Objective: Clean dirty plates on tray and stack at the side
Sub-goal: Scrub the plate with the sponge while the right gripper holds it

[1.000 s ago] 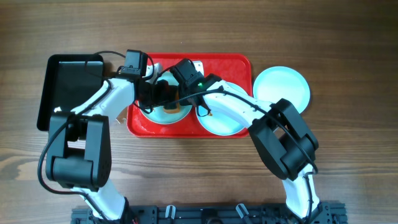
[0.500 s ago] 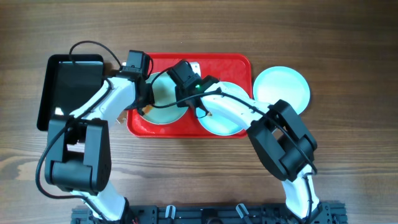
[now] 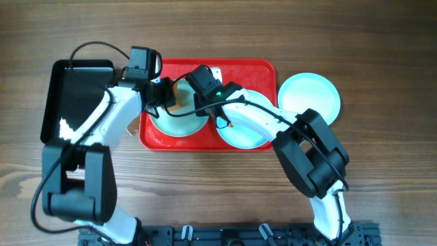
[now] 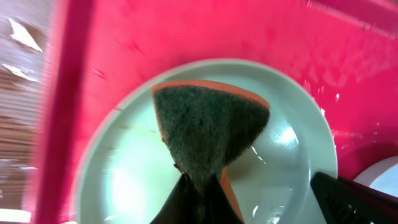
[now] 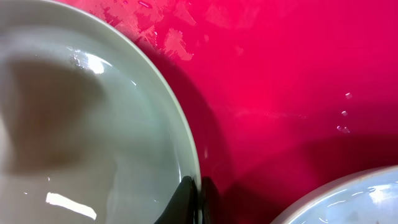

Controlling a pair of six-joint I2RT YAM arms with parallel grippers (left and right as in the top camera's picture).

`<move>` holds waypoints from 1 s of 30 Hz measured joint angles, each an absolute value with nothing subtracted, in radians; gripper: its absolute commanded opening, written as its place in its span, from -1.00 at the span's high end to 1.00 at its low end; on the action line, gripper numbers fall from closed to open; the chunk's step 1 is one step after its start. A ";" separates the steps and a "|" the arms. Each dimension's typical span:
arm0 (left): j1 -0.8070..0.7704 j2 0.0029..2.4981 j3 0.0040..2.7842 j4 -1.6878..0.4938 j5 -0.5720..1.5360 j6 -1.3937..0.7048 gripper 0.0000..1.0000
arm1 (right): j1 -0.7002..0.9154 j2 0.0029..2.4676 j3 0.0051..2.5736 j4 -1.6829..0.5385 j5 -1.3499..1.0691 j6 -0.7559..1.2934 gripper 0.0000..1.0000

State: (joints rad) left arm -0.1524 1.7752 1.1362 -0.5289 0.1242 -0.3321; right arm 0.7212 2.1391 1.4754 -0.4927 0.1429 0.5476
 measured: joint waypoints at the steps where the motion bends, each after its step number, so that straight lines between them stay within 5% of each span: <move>1: -0.154 1.804 1.136 -0.520 0.156 -0.344 0.92 | 0.721 2.139 1.475 -0.493 0.143 0.548 0.91; 8: -0.170 1.899 1.159 -0.529 0.165 -0.367 0.92 | 0.721 2.139 1.475 -0.493 0.143 0.548 0.91; 20: -0.189 1.785 1.168 -0.657 -0.468 -0.335 0.92 | 0.727 2.139 1.476 -0.490 0.128 0.547 0.91; 30: -0.176 1.620 1.168 -0.652 -0.172 -0.334 0.92 | 0.717 2.126 1.504 -0.530 0.148 0.490 0.91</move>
State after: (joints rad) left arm -0.1757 1.6196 1.1683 -0.6518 -0.1722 -0.3340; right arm 0.7174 2.1262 1.5043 -0.5304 0.1482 0.4900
